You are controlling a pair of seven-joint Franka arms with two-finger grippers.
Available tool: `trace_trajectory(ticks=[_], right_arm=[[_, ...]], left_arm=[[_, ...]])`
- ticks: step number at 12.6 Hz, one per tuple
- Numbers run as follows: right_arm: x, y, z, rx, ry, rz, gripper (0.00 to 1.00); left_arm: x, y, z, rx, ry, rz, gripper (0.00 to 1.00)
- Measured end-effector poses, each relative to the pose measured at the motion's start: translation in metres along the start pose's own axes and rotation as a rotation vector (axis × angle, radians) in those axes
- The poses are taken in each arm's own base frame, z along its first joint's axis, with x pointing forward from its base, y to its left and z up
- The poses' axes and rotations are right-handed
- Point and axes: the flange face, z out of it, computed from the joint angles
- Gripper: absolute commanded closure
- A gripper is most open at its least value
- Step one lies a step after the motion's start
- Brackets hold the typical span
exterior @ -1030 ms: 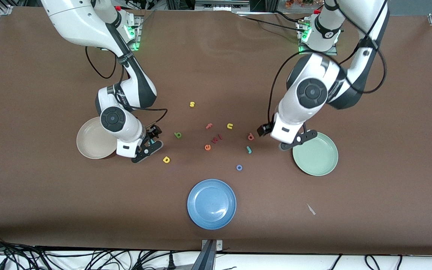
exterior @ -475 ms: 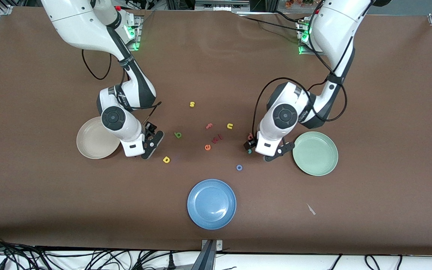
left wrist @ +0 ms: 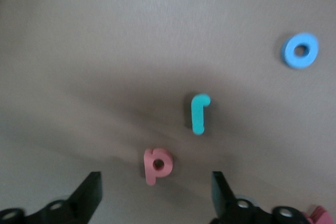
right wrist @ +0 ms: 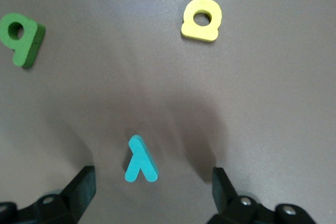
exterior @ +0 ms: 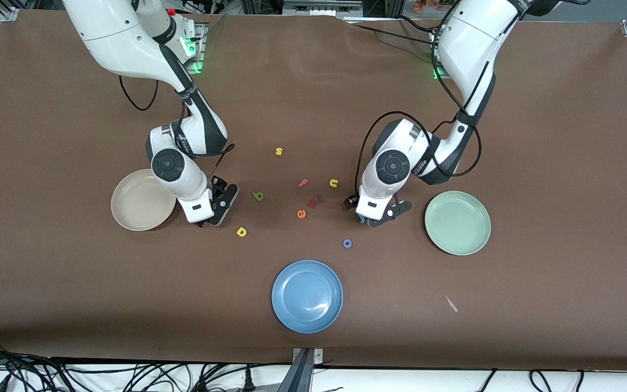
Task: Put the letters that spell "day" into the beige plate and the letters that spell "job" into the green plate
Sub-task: 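Grasp the cyan y and the red p with the right and left grippers, then release the cyan y on the beige plate, the red p on the green plate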
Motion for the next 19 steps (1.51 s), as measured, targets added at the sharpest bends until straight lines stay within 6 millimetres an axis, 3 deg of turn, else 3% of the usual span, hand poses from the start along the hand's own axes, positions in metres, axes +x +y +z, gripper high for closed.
trace_trajectory(ticks=[2,5,7,11,16,19], right_arm=[[0.000,0.000,0.000,0.000,0.000,-0.013,0.26],[0.002,-0.001,-0.001,-0.003,0.002,-0.022,0.30],[0.003,-0.002,-0.001,-0.004,0.003,-0.025,0.32],[0.005,-0.003,-0.002,-0.009,0.004,-0.034,0.47],[0.008,-0.004,-0.005,-0.017,0.007,-0.046,0.77],[0.009,-0.004,-0.006,-0.019,0.008,-0.047,0.91]], left_arm=[[-0.002,-0.002,0.007,-0.009,0.007,0.000,0.47],[-0.004,-0.011,0.026,-0.030,0.023,-0.003,0.50],[-0.005,-0.012,0.028,-0.037,0.028,-0.003,0.63],[-0.005,-0.012,0.025,-0.041,0.031,-0.003,1.00],[-0.005,-0.011,0.021,-0.045,0.034,-0.002,1.00],[0.000,-0.016,-0.007,-0.023,0.028,0.005,1.00]])
